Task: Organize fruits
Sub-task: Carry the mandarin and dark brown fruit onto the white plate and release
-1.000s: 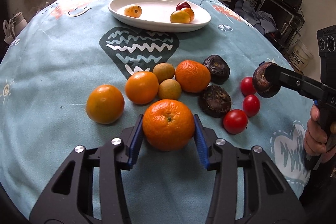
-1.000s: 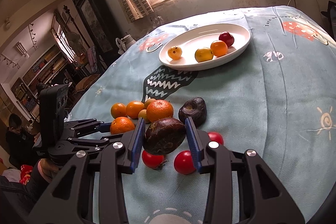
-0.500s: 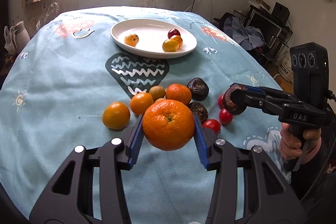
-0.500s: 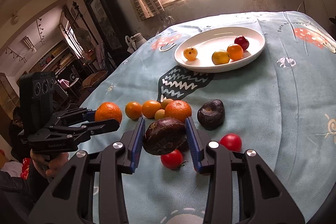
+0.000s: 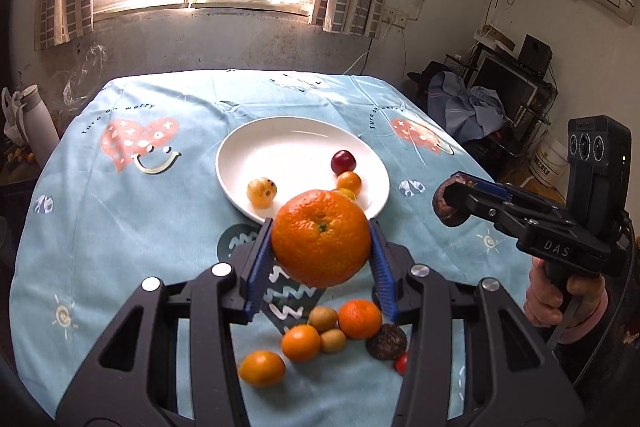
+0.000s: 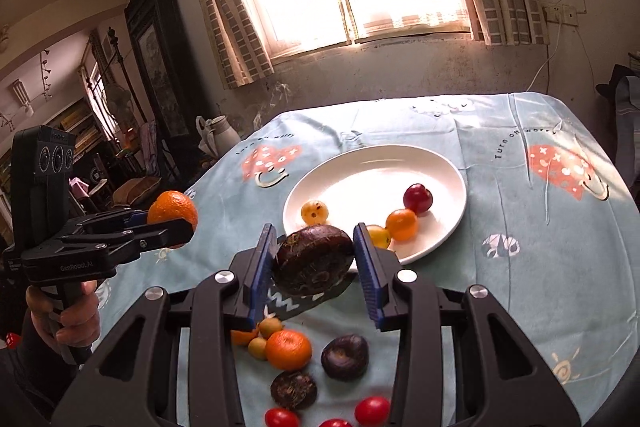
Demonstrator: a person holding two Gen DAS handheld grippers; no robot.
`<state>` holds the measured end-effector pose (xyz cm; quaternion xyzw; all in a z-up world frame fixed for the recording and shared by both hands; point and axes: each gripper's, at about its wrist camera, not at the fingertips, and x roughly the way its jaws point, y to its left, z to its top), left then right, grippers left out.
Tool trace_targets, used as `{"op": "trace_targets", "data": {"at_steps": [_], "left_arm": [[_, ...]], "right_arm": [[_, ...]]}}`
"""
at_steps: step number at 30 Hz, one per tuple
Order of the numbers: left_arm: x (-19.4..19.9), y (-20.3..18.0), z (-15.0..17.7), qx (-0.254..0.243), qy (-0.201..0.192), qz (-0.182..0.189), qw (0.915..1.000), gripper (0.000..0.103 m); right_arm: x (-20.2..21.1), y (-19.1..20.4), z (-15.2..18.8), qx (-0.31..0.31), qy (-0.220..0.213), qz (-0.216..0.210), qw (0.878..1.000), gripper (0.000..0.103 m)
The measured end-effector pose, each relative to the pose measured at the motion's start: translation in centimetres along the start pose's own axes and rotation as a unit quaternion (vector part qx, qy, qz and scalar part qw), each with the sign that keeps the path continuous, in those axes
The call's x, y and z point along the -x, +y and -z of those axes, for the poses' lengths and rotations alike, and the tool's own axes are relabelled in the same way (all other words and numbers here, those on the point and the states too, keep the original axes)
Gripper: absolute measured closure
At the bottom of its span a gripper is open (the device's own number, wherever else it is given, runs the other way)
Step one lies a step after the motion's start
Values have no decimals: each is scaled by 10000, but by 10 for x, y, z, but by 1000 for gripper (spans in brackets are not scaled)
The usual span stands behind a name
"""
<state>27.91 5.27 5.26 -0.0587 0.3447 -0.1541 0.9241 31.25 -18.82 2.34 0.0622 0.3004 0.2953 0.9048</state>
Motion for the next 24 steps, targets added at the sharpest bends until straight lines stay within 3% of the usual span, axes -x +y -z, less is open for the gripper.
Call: {"op": "trace_targets", "data": {"at_steps": [10, 17, 24], "left_arm": [[-118, 30, -60, 6, 418, -509, 9978, 57], [-177, 55, -69, 148, 734, -689, 9948, 57], [-200, 70, -67, 202, 885, -733, 9932, 57]], "right_arm": [[-105, -40, -33, 11, 442, 451, 9980, 63], [-158, -40, -32, 341, 787, 548, 9948, 63], [-180, -37, -29, 491, 990, 480, 9927, 63]]}}
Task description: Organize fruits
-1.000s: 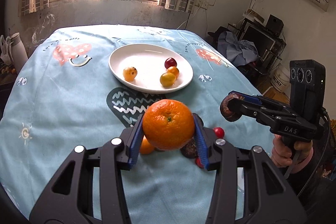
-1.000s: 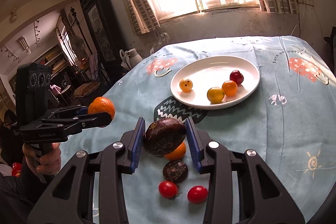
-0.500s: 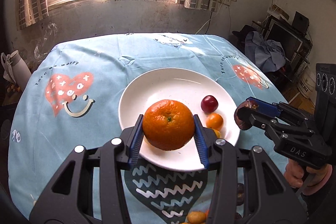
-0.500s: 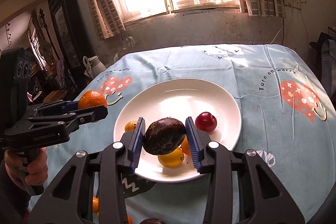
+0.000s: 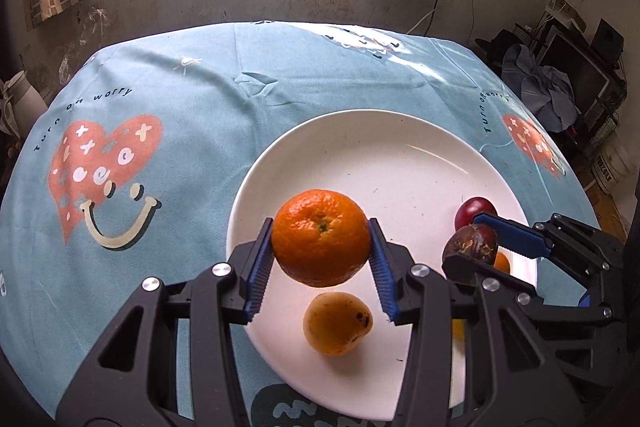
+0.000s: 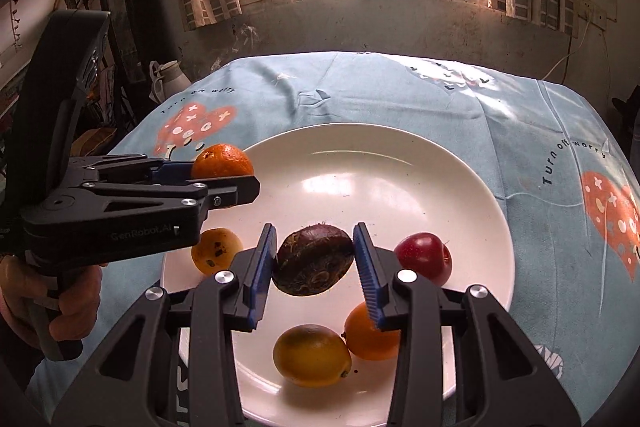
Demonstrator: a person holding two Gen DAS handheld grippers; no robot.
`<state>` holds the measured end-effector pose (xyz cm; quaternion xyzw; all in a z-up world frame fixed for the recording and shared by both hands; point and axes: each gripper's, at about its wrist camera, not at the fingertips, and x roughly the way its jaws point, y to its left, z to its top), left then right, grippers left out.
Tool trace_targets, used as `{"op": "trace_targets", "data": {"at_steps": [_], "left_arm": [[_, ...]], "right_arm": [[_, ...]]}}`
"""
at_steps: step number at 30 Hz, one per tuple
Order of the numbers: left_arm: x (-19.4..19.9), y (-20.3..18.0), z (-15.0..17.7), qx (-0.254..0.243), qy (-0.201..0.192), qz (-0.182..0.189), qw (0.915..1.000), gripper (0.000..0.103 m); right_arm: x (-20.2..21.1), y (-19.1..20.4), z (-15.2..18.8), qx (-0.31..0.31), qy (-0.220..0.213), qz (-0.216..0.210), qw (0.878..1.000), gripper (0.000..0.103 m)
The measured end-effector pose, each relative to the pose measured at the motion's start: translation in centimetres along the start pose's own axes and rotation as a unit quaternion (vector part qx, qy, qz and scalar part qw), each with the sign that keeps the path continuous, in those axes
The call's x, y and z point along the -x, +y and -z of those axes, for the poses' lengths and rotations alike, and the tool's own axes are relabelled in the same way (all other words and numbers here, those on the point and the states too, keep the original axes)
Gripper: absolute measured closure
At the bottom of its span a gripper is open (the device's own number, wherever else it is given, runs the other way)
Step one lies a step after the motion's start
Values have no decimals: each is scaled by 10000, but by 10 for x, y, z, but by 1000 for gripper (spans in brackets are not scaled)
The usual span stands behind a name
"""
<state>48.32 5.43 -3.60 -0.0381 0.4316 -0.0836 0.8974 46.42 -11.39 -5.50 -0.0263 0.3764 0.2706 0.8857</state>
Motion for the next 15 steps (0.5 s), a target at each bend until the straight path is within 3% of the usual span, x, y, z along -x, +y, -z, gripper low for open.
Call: {"op": "trace_targets", "data": {"at_steps": [2, 3, 4, 5, 10, 15], "left_arm": [[-1, 0, 2, -33, 42, -55, 10000, 55], [1, 0, 2, -52, 39, -108, 9999, 49], [7, -1, 3, -58, -49, -171, 9998, 27], [17, -2, 4, -50, -226, -264, 9994, 16], [85, -9, 19, -106, -665, -142, 9976, 9], [147, -16, 72, -198, -803, -89, 9965, 4]], "right_arm": [[-3, 2, -1, 26, 99, -49, 9999, 62], [-2, 3, -1, 25, 103, -48, 9999, 57], [2, 4, 0, 24, 51, 9, 10000, 52], [8, 5, -1, 15, -27, 78, 10000, 48], [62, 10, 8, -176, -302, -9, 9994, 48], [126, 28, 49, -196, -412, 252, 9986, 48]]}}
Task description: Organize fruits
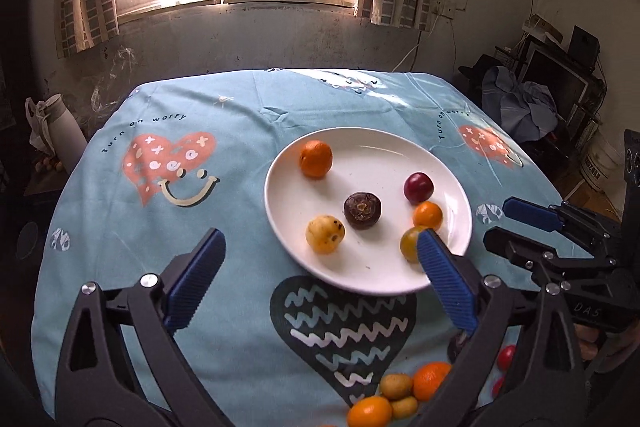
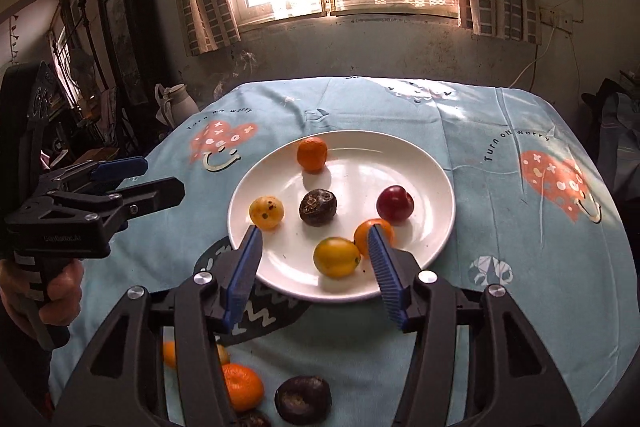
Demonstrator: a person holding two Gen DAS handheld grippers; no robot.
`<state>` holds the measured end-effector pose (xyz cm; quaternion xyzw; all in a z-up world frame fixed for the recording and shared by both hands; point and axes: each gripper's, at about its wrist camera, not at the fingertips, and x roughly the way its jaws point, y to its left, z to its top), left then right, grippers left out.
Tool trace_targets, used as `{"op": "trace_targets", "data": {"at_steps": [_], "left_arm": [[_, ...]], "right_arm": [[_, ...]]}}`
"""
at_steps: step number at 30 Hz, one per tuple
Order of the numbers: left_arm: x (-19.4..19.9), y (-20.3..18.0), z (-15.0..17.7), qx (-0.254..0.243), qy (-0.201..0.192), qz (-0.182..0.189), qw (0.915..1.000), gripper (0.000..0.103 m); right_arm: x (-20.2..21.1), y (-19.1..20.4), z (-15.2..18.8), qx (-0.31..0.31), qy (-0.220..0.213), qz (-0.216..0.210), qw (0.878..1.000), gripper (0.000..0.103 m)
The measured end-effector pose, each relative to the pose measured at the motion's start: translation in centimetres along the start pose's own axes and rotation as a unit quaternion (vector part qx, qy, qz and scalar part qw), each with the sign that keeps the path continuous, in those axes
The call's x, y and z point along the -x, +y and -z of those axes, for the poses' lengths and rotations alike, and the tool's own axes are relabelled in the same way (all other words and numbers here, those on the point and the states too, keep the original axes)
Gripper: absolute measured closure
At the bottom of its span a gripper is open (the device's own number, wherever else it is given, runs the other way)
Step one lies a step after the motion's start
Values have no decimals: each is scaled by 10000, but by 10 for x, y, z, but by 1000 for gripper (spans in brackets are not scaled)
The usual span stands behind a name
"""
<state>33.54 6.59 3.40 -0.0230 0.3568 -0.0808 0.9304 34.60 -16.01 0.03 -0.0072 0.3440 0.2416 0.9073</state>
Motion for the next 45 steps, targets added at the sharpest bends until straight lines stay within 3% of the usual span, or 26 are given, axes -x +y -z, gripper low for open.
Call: {"op": "trace_targets", "data": {"at_steps": [5, 10, 14, 18, 31, 36, 39, 42, 45], "left_arm": [[42, -1, 69, 94, 9, 307, 9995, 3], [53, -2, 131, 9, 153, 254, 9996, 3], [53, 4, 152, 28, 234, 242, 9994, 3], [55, 9, 155, 174, 252, 380, 9988, 3], [60, 7, 158, 108, 87, 130, 9998, 3], [59, 7, 158, 86, 89, 41, 9999, 3], [56, 6, 159, 69, 138, 6, 9999, 3], [50, 2, 161, -51, 221, -24, 9997, 4], [45, -6, 163, -370, 243, -173, 9989, 7]], "right_arm": [[44, 15, 68, -29, 278, 322, 9991, 47], [61, 36, 131, -219, 572, 171, 9980, 47], [55, 60, 155, 45, 767, 29, 9970, 47], [46, 72, 157, 191, 839, 78, 9963, 47], [20, 67, 153, 156, 1211, 252, 9922, 58], [20, 65, 155, 175, 1231, 386, 9915, 72], [31, 59, 154, 1, 975, 328, 9947, 73], [48, 50, 153, -256, 497, -18, 9984, 73], [56, 41, 151, -516, 290, -272, 9979, 73]]}}
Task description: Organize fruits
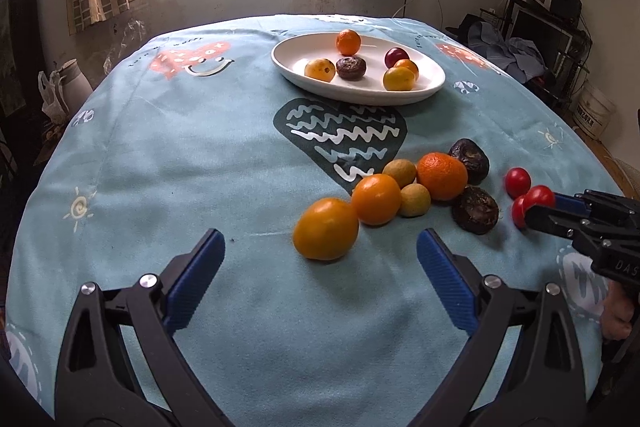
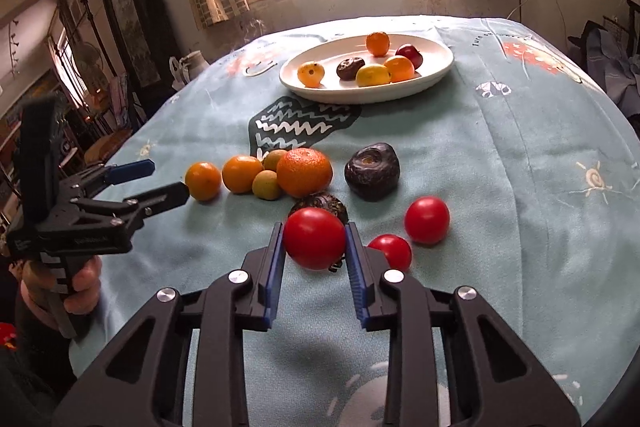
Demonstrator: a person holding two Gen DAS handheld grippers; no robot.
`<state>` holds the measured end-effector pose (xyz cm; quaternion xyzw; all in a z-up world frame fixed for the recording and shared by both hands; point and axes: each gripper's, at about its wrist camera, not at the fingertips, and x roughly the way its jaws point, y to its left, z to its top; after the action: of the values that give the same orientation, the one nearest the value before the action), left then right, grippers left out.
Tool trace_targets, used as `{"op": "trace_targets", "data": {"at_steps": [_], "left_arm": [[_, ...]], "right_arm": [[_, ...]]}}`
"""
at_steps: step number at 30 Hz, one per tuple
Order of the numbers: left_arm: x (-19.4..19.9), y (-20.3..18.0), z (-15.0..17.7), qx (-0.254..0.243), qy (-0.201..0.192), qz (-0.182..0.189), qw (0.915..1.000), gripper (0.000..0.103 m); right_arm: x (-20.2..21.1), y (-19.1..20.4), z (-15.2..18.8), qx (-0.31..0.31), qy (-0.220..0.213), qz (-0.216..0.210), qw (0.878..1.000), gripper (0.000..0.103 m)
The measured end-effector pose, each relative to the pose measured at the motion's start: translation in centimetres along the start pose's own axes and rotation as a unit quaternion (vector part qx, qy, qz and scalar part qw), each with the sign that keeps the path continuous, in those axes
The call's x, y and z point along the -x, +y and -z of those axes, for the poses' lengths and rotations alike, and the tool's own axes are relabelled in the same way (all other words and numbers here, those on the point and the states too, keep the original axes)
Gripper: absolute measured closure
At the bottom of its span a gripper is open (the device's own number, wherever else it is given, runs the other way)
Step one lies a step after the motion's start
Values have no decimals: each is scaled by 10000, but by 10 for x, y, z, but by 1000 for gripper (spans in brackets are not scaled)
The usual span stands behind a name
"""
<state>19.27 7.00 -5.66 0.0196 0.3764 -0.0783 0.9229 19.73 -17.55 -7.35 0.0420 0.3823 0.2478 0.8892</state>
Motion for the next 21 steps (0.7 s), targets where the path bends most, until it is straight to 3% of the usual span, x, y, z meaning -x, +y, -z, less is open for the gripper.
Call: {"op": "trace_targets", "data": {"at_steps": [2, 7, 16, 21], "left_arm": [[-2, -2, -1, -227, 11, -20, 9997, 14], [-19, 8, -10, -234, 232, 157, 9993, 36], [-38, -1, -9, -538, 515, 180, 9971, 56], [-42, -1, -8, -548, 598, 243, 9964, 62]], "right_arm": [[1, -3, -1, -110, -18, -67, 9999, 73], [0, -2, -2, -119, 46, -201, 9997, 73], [-4, -8, -1, -274, 149, -339, 9989, 73], [-4, -10, 0, -331, 140, -402, 9985, 73]]}}
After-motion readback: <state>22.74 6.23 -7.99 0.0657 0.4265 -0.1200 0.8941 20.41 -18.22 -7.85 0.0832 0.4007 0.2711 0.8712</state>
